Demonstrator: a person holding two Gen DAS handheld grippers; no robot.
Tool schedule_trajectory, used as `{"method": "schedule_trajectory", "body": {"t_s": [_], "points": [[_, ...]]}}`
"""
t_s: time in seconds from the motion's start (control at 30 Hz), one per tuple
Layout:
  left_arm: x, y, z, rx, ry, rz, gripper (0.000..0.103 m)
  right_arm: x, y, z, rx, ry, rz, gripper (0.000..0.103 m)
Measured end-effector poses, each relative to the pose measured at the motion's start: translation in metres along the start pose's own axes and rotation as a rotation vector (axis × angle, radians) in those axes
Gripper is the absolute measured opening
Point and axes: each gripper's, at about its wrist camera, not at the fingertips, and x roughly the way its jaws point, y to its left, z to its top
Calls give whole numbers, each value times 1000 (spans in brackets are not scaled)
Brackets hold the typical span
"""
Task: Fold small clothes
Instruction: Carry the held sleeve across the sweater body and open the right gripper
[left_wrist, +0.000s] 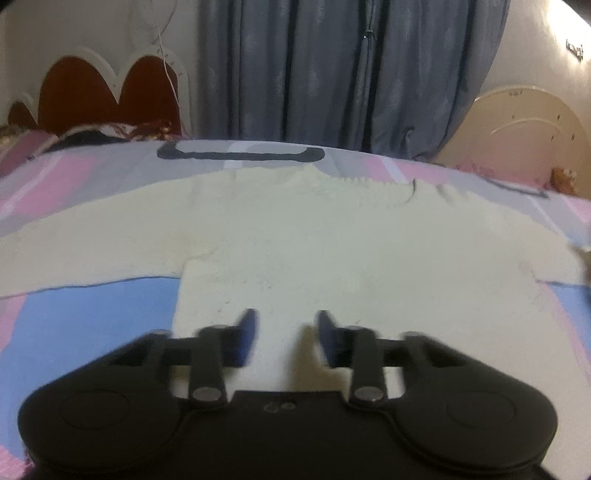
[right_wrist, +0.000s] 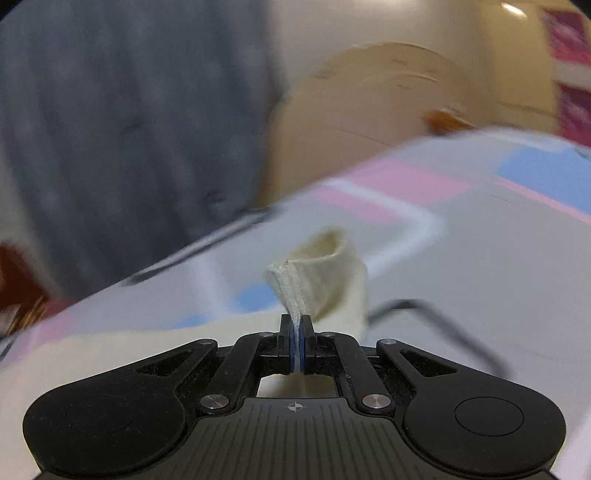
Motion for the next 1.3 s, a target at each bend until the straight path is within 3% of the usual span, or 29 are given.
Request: {"method": "schedule_trajectory", "body": {"t_s": [0.13,0.27,0.33,0.47,0.53,0.57,0.6,0.63,0.67,0.7,0.77,0.83,0.93,1.07,1.13,1.17,1.3], "points": [[2,1,7,-17,-9,-31,20,-6,87,-26,-108,31,173,1],[0,6,12,-29,-12,-39,21,-6,164,-58,-201,64,289,1],[0,10,12,-42,-6,-42,28,3,203,-71,-239,77,340,1],[1,17,9,-77,3,-50,28,14,254,-98,-344,110,430,1],[4,20,7,-95,14,-66,35,25,275,-114,-429,165,471,2],[5,20,6,-101,18,-83,43,35,284,-118,-477,173,443,3],[5,18,5,-102,17,-98,51,28,291,-123,-532,136,411,12],[5,17,5,-103,8,-107,52,25,292,-122,-554,105,405,38],[7,14,6,-102,1,-126,52,17,286,-121,-541,78,417,48],[11,11,9,-107,-1,-158,48,11,277,-119,-518,66,428,50],[20,2,16,-124,-1,-219,42,4,258,-116,-479,66,404,49],[33,-13,23,-137,7,-289,36,0,233,-108,-399,81,388,30],[61,-38,32,-155,52,-343,31,2,205,-100,-295,126,311,18],[89,-61,40,-177,81,-369,30,-5,181,-92,-205,177,293,18],[98,-67,44,-177,89,-359,16,-9,175,-92,-193,178,292,18],[102,-70,47,-166,92,-348,3,-9,175,-92,-187,175,294,18],[78,-60,57,-114,-24,-305,3,-6,174,-92,-178,174,291,18]]}}
